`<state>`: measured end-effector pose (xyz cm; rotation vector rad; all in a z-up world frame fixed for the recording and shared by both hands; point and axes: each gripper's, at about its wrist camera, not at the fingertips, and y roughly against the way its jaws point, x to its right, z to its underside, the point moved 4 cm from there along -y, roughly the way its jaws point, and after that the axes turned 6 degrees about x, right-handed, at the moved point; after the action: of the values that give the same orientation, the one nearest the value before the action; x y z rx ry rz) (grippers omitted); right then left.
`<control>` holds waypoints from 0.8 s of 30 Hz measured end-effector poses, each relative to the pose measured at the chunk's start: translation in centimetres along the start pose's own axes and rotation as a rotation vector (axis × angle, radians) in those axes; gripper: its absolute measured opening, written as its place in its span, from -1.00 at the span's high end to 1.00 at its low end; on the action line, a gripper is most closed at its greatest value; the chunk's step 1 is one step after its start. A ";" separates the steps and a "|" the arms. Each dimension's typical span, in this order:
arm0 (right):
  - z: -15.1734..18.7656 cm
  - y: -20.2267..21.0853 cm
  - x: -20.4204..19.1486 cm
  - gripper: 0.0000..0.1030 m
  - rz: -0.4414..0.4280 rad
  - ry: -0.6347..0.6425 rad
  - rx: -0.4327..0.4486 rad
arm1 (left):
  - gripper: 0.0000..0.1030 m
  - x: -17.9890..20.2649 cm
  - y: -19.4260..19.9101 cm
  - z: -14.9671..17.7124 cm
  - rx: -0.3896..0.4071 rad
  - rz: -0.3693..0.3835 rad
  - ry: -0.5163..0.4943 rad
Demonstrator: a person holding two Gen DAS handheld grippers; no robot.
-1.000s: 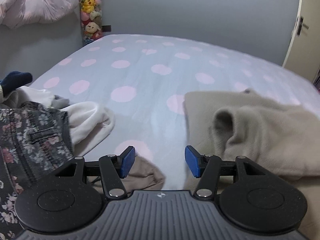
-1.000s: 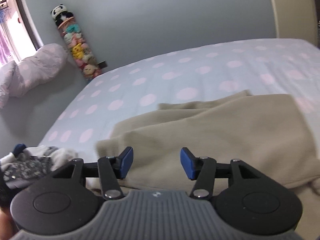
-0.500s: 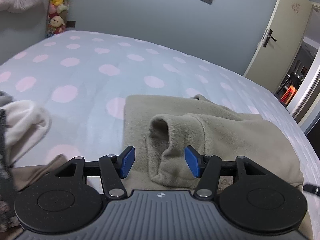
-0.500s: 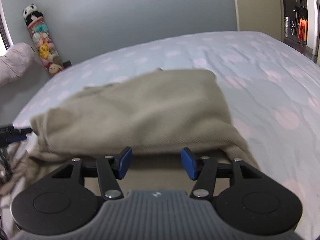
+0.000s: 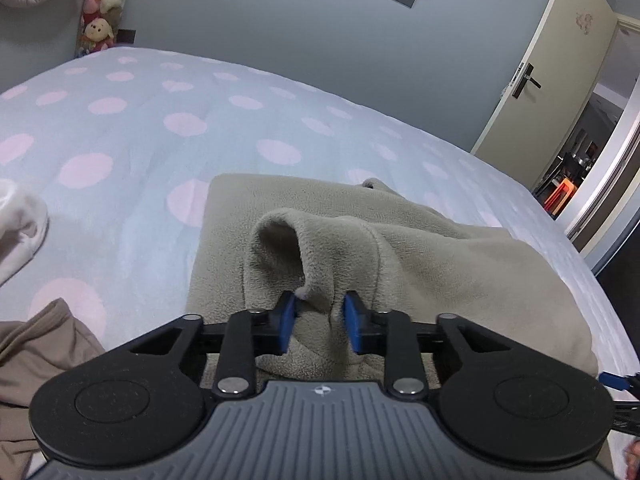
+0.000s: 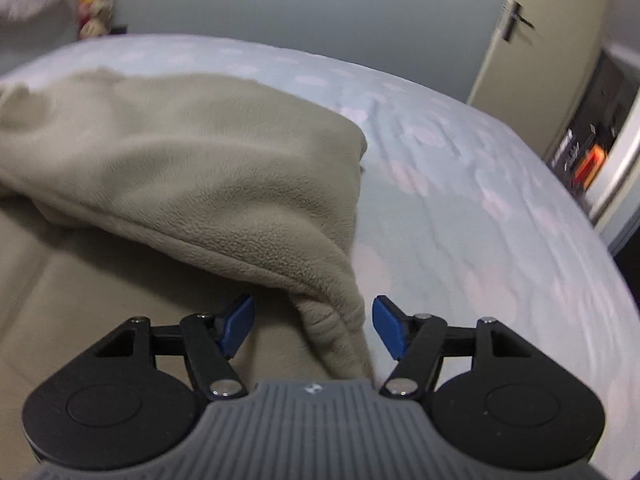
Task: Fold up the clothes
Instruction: 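Pinch the folded sleeve with the left gripper and smooth it flat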
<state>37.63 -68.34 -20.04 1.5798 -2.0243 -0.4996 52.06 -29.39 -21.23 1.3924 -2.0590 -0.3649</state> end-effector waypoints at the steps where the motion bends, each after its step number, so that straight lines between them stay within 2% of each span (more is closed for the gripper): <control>1: -0.1 -0.2 0.2 -0.29 0.003 0.003 0.000 | 0.61 0.1 0.0 0.0 0.000 -0.001 -0.005; 2: -0.2 -0.5 0.4 -0.18 0.006 0.006 0.000 | 0.63 0.2 -0.1 0.0 -0.001 -0.001 -0.012; 3: -0.3 -0.7 0.7 0.13 0.010 0.009 0.000 | 0.65 0.3 -0.1 0.1 0.000 -0.004 -0.020; 5: -0.4 -1.2 1.1 0.58 0.016 0.015 0.000 | 0.67 0.3 -0.1 0.2 0.001 -0.003 -0.013; 6: -0.5 -1.5 1.3 0.62 0.019 0.018 0.000 | 0.68 0.3 -0.2 0.2 -0.005 0.003 -0.008; 9: -0.8 -2.2 2.0 0.62 0.029 0.027 0.000 | 0.68 0.6 -0.6 0.5 -0.027 0.032 -0.004; 10: -0.6 -2.7 2.7 0.62 0.030 -0.016 -0.017 | 0.69 0.8 -0.8 0.7 -0.037 0.040 -0.006; 13: 0.3 -4.3 3.6 0.62 0.025 -0.104 -0.082 | 0.70 0.9 -1.5 1.5 -0.069 0.021 -0.024; 16: 0.5 -4.6 3.7 0.60 0.022 -0.157 -0.104 | 0.69 0.5 -1.9 1.9 -0.080 0.006 -0.020; 19: 0.1 -3.6 4.1 0.57 -0.019 -0.203 -0.107 | 0.61 0.7 -1.3 1.9 -0.081 -0.009 -0.048; 20: 0.0 -2.6 4.2 0.49 -0.029 -0.209 -0.100 | 0.57 0.9 -0.6 1.9 -0.077 -0.008 -0.062; 21: -0.1 -1.6 4.2 0.26 -0.038 -0.213 -0.092 | 0.54 1.1 0.2 1.8 -0.073 -0.006 -0.076; 23: 0.2 0.8 4.1 0.05 -0.070 -0.195 -0.078 | 0.46 1.3 1.8 2.0 -0.064 0.004 -0.102; 24: 0.4 1.8 4.1 0.02 -0.091 -0.185 -0.076 | 0.46 1.4 2.6 2.2 -0.075 0.011 -0.117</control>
<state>35.22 -71.83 -18.65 1.6370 -2.0460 -0.7740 48.45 -29.87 -21.01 1.3432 -2.1235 -0.5248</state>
